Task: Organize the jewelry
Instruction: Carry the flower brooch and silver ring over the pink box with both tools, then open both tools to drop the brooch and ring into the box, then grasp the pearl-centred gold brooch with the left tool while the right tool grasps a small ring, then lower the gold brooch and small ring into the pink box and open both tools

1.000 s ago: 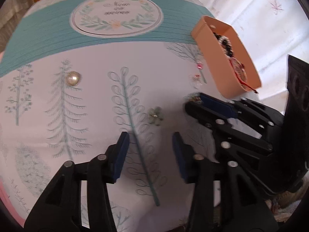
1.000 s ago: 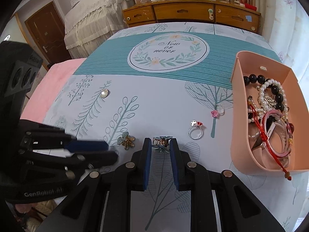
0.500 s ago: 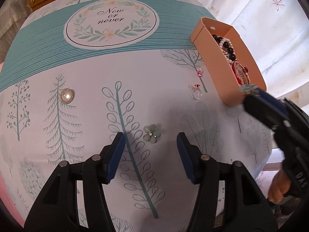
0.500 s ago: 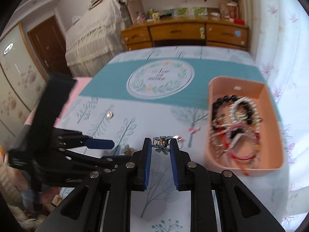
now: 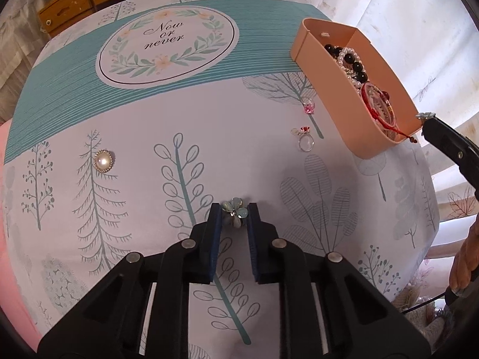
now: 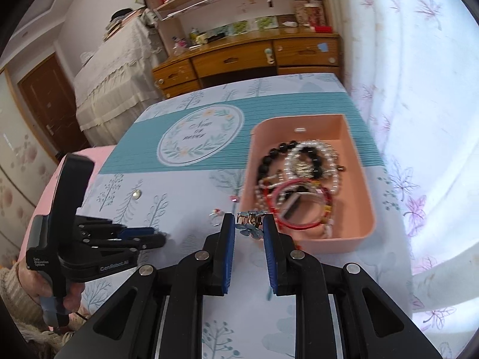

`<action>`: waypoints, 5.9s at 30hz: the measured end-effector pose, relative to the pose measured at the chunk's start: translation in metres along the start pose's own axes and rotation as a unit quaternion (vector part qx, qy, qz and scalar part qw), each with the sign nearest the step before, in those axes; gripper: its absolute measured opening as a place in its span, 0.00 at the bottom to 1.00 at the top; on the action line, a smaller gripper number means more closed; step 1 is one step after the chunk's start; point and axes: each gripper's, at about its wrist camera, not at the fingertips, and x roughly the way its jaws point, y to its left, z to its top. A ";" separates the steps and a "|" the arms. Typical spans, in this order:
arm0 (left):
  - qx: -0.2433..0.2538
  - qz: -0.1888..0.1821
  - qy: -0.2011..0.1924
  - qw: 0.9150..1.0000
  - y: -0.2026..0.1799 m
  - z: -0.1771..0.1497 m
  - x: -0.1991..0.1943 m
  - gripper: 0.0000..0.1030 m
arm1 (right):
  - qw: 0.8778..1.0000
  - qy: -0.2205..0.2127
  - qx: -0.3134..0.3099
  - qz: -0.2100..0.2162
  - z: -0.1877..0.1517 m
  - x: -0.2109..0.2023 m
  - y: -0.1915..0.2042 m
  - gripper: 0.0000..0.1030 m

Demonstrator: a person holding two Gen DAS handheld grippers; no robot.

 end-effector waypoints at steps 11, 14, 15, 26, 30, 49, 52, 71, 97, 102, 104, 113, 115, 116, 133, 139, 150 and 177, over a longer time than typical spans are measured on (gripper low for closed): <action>0.072 -0.038 -0.085 0.993 -0.059 0.049 -0.055 0.14 | 0.996 -0.029 0.073 -0.040 0.009 -0.017 -0.056 0.18; 0.102 -0.058 -0.101 0.988 -0.087 0.066 -0.060 0.14 | 0.995 -0.032 0.088 -0.042 0.012 -0.016 -0.068 0.18; 0.112 -0.066 -0.106 0.986 -0.096 0.071 -0.060 0.14 | 0.994 -0.032 0.091 -0.042 0.012 -0.016 -0.069 0.18; 0.159 -0.165 -0.098 0.968 -0.158 0.120 -0.029 0.14 | 0.992 -0.034 0.114 -0.050 0.006 -0.016 -0.088 0.18; 0.161 -0.187 -0.080 0.966 -0.169 0.138 -0.015 0.14 | 0.993 -0.027 0.103 -0.047 0.004 -0.010 -0.083 0.18; 0.148 -0.201 -0.002 0.969 -0.177 0.145 0.024 0.56 | 0.992 -0.023 0.110 -0.057 -0.002 0.006 -0.086 0.30; 0.143 -0.196 -0.015 0.970 -0.175 0.144 0.014 0.58 | 0.992 -0.026 0.106 -0.058 -0.002 0.004 -0.085 0.30; 0.009 -0.104 -0.145 0.984 -0.047 0.081 -0.063 0.57 | 0.998 -0.029 0.044 -0.018 0.005 -0.007 -0.027 0.30; -0.117 0.052 -0.098 0.987 0.124 -0.016 -0.058 0.58 | 0.996 0.053 -0.069 0.033 0.001 0.083 0.092 0.29; -0.109 0.038 -0.092 0.989 0.125 -0.009 -0.046 0.58 | 0.996 0.070 -0.061 -0.006 0.006 0.114 0.095 0.29; -0.105 0.036 -0.090 0.990 0.125 -0.006 -0.042 0.58 | 0.995 0.075 -0.060 -0.023 0.007 0.125 0.096 0.29; -0.098 0.032 -0.063 0.993 0.124 0.012 -0.012 0.58 | 0.993 0.090 -0.058 -0.057 0.006 0.153 0.100 0.09; -0.091 0.038 -0.062 0.993 0.120 0.017 -0.006 0.58 | 0.993 0.091 -0.057 -0.047 0.005 0.152 0.100 0.08; -0.089 0.044 -0.061 0.993 0.118 0.019 -0.004 0.57 | 0.993 0.090 -0.058 -0.040 0.004 0.151 0.101 0.08; -0.097 0.087 -0.056 0.990 0.104 0.026 0.007 0.15 | 1.000 0.017 -0.025 -0.001 0.001 0.058 0.064 0.08; -0.060 0.049 -0.065 0.995 0.066 0.030 -0.009 0.15 | 0.999 -0.017 0.019 -0.021 0.006 0.017 0.020 0.08; 0.052 -0.072 -0.107 0.990 -0.044 0.101 -0.051 0.15 | 0.992 -0.061 0.093 -0.050 0.036 -0.015 -0.058 0.08; 0.028 -0.089 -0.066 0.993 -0.087 0.172 -0.001 0.60 | 0.994 -0.028 0.100 -0.017 0.095 0.031 -0.074 0.08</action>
